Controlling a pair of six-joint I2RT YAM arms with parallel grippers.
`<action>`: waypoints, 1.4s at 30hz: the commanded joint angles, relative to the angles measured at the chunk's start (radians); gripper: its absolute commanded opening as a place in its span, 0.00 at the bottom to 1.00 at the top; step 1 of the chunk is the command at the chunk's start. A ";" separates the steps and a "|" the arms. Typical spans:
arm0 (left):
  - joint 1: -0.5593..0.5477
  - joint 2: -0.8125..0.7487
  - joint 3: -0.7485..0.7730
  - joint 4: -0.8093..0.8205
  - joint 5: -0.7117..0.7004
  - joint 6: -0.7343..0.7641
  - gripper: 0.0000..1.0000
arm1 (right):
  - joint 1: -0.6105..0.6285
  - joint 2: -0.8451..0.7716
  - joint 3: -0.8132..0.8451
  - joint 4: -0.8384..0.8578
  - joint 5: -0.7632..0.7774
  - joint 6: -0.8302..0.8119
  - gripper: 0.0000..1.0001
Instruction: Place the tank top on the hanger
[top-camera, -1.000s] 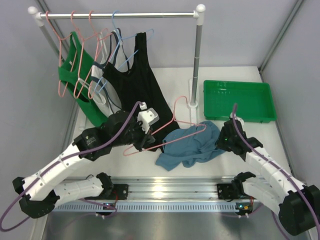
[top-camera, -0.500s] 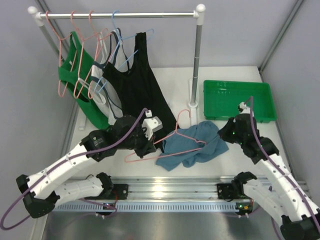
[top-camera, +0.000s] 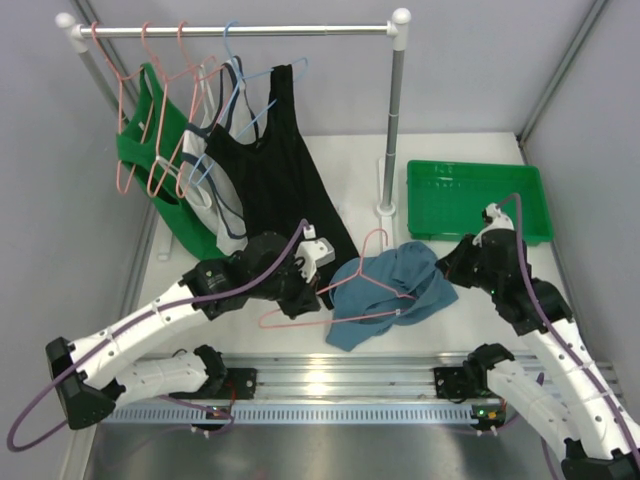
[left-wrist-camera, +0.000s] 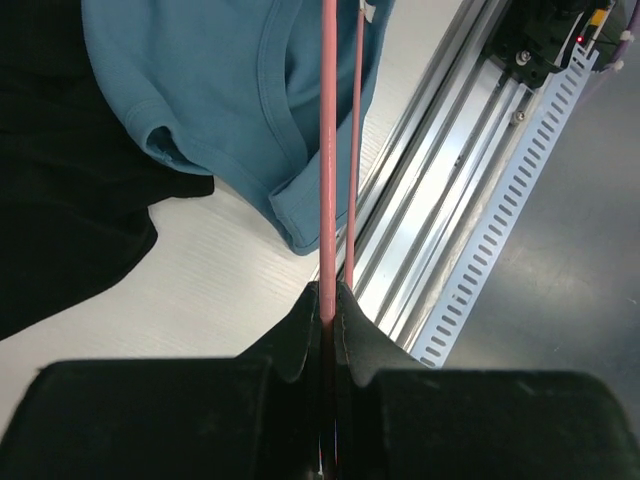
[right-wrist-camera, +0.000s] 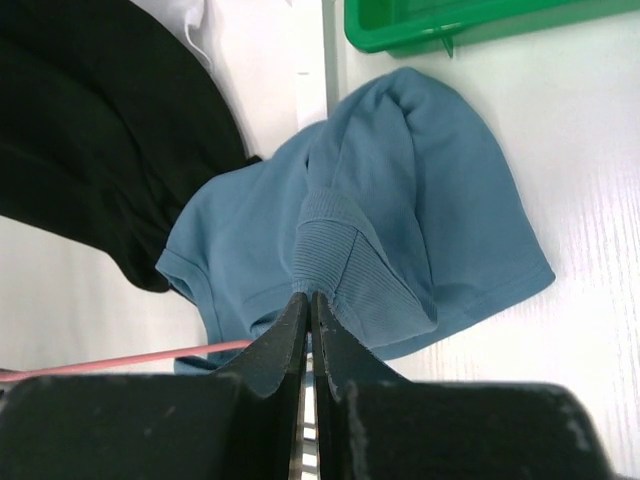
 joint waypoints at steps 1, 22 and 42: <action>-0.001 -0.007 -0.023 0.155 0.021 -0.038 0.00 | 0.021 -0.019 -0.014 -0.004 -0.019 0.005 0.00; -0.105 -0.075 -0.201 0.554 -0.115 -0.219 0.00 | 0.027 0.038 0.038 0.022 0.021 0.054 0.00; -0.386 0.101 -0.344 1.045 -0.657 -0.205 0.00 | 0.041 0.012 0.088 0.012 0.027 0.121 0.00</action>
